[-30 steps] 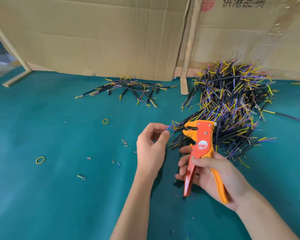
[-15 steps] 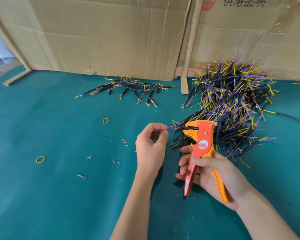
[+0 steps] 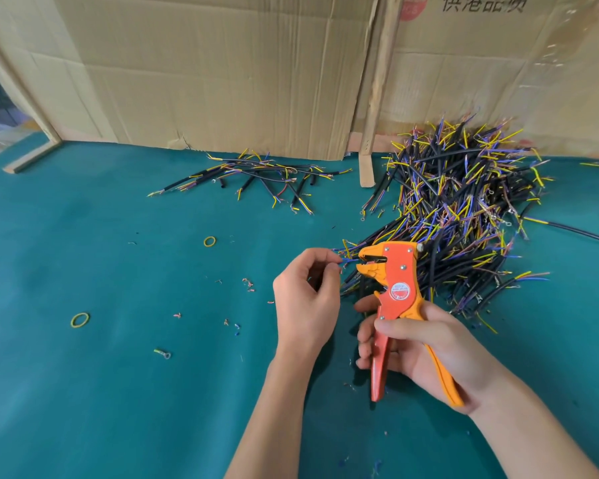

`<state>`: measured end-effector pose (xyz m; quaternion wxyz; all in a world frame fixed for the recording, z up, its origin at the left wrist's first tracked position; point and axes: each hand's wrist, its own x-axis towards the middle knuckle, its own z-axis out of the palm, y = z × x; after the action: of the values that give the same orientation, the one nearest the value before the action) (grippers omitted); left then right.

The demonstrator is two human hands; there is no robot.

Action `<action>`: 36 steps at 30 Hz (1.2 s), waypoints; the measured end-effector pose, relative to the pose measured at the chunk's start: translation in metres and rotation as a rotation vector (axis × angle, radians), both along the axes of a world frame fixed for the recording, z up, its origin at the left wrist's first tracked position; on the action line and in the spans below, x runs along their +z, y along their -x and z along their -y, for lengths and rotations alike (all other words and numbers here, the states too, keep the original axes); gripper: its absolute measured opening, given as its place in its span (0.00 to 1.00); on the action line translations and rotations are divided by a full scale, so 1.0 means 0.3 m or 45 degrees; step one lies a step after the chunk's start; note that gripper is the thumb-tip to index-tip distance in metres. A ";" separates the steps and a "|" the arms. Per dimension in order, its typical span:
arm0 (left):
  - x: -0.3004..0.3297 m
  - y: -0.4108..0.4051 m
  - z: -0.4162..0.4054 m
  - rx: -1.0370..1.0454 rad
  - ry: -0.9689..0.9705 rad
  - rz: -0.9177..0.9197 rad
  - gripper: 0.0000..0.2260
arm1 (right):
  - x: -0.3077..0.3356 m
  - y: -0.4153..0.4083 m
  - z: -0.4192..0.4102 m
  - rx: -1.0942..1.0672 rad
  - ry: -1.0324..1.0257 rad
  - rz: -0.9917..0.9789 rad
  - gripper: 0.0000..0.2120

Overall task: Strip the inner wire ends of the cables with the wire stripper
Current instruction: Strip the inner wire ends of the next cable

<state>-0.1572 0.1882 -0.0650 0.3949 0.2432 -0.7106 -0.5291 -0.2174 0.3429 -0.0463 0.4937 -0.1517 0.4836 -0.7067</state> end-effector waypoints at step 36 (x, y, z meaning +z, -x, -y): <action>-0.006 0.008 -0.006 -0.046 -0.034 0.106 0.07 | 0.012 -0.009 -0.003 0.009 0.060 0.017 0.16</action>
<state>-0.1596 0.1900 -0.0669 0.3522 0.2574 -0.7235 -0.5350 -0.2146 0.3439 -0.0426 0.4955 -0.1604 0.4630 -0.7172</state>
